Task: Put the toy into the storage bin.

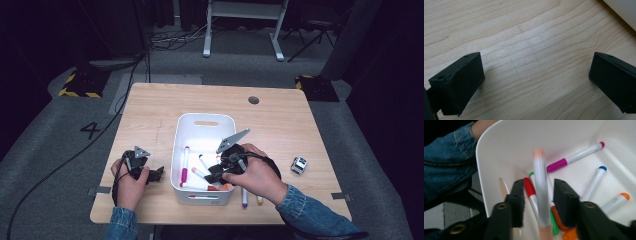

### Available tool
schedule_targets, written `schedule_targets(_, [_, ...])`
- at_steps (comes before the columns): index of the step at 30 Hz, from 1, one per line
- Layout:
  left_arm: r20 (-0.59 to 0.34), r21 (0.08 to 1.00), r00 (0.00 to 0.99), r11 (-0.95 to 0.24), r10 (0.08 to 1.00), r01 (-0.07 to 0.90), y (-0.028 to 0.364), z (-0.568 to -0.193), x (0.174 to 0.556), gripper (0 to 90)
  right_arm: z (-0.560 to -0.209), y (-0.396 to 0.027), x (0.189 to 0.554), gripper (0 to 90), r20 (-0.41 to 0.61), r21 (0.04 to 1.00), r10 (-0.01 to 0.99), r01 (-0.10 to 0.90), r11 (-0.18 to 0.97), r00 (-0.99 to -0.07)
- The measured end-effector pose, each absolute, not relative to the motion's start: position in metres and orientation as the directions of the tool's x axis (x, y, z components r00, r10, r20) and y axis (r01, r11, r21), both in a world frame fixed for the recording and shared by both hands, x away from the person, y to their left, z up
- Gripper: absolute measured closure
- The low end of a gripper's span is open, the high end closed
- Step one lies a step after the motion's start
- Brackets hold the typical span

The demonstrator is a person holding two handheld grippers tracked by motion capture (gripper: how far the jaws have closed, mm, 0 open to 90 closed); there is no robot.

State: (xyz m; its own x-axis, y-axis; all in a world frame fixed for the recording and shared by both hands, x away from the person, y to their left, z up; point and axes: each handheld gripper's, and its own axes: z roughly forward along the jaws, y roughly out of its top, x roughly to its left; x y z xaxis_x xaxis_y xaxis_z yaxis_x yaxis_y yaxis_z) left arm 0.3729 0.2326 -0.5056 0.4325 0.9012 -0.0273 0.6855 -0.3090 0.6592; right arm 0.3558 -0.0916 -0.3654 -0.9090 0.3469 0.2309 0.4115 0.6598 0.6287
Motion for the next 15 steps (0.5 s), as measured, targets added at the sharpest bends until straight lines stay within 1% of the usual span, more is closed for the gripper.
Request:
schedule_targets(2, [-0.028,0.659,0.432,-0.308,0.901,0.686,0.233,-0.506,0.373,0.0,-0.364,-0.094,0.356,51.2,0.228,0.659,0.357,0.414,0.628,-0.906])
schedule_targets(5, [-0.028,0.658,0.432,-0.309,0.901,0.687,0.233,-0.506,0.373,0.0,-0.358,-0.101,0.355,50.7,0.245,0.677,0.375,0.434,0.595,-0.894])
schedule_targets(7, [-0.026,0.658,0.433,-0.31,0.901,0.686,0.233,-0.506,0.373,0.0,-0.355,-0.108,0.355,50.4,0.224,0.696,0.383,0.422,0.581,-0.896])
schedule_targets(15, [-0.027,0.658,0.433,-0.31,0.901,0.686,0.233,-0.506,0.373,0.0,-0.347,-0.138,0.356,51.2,0.21,0.742,0.427,0.427,0.517,-0.88])
